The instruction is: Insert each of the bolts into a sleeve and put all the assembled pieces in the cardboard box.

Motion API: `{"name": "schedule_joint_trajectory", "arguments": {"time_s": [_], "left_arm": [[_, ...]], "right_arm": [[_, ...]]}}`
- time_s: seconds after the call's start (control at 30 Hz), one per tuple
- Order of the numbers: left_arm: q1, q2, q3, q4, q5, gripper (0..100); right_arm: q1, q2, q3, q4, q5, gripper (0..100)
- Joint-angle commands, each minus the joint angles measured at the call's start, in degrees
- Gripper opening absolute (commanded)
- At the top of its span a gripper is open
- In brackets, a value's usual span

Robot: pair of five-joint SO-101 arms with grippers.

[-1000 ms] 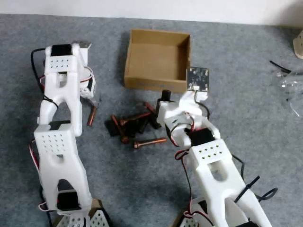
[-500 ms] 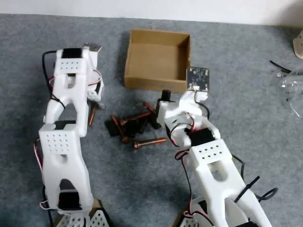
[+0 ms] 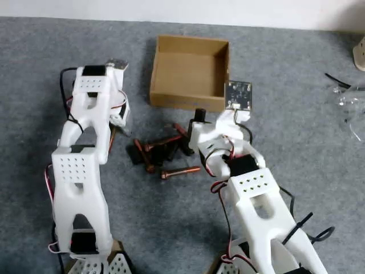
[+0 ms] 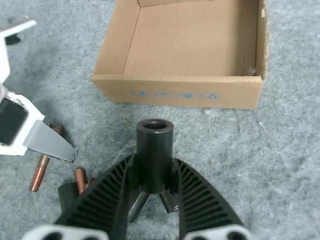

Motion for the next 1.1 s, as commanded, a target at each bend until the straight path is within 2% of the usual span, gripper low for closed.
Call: {"name": "schedule_joint_trajectory", "arguments": {"time_s": [0.0,0.33,1.07], "left_arm": [[0.92,0.31,-0.57,-0.79,0.62,19],[0.92,0.57,-0.57,-0.79,0.62,1],[-0.66,0.66,-0.13,-0.35,3.16,1]], "right_arm": [[-0.57,-1.19,-1.01,-2.07,0.79,0.4],[-0.57,-1.19,-1.01,-2.07,0.79,0.4],[-0.48,-1.27,-0.66,-2.07,0.79,0.4]]}}
